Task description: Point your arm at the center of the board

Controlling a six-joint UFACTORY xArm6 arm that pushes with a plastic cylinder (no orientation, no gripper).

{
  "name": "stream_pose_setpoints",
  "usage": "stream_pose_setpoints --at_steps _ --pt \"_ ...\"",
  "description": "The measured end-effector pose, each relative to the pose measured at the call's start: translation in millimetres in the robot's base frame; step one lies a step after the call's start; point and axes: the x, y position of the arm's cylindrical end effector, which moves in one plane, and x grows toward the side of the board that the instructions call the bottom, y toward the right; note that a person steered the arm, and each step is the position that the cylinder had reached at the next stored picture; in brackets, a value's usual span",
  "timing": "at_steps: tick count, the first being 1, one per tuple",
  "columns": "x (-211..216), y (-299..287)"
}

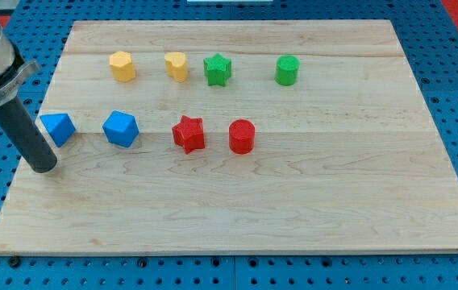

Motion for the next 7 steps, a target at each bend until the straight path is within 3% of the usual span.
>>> stream_pose_setpoints --at_steps 6,7 --pt "-3 13" --pt "15 63"
